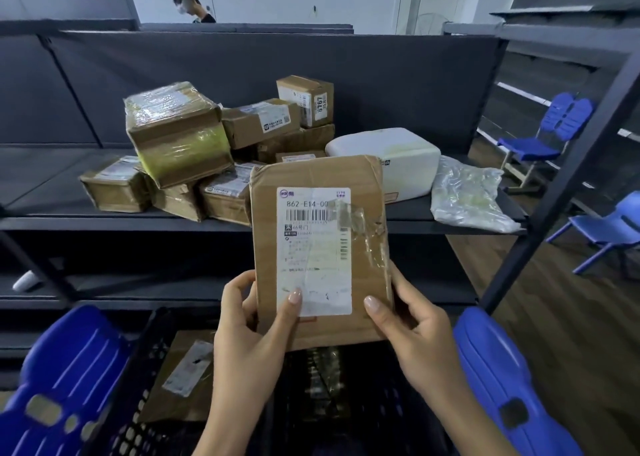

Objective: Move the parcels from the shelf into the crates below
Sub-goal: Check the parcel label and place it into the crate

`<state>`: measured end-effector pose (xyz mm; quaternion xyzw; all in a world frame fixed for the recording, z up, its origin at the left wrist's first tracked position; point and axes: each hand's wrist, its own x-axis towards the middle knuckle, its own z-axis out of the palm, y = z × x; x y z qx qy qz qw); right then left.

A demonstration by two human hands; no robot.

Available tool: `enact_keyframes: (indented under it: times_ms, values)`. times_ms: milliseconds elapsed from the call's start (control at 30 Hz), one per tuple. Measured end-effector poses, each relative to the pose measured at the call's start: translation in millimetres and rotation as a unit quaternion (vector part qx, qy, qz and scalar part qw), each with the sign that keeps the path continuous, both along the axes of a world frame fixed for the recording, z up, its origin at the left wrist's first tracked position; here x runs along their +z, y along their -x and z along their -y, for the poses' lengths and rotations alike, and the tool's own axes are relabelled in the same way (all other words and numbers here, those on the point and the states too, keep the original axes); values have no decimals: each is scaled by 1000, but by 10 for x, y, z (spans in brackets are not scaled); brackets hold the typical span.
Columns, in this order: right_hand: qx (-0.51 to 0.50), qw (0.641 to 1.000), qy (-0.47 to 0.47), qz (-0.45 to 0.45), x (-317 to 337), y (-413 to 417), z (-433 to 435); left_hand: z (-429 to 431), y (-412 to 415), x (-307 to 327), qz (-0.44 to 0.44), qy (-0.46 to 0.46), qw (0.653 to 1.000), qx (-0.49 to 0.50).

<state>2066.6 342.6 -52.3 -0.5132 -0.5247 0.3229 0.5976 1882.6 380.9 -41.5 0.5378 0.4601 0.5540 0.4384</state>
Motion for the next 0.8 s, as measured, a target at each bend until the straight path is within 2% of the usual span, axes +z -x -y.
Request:
enact_keyframes:
  times_ms: [133,233,300,633,800]
  values:
    - [-34,997,14,67,14,51,43,20,18,-79,18,4,1000,5]
    - [-94,982,-9,167,17,73,75,39,-17,-140,-9,-16,1000,3]
    - [-113,973,-13,199,-5,63,90,41,-53,-174,-25,-24,999,-7]
    - [-154,970,53,181,-224,-155,151,11,-336,-430,-54,16,998,-29]
    - [-194,959,148,143,-621,-368,187,-58,-550,-834,-143,93,983,-69]
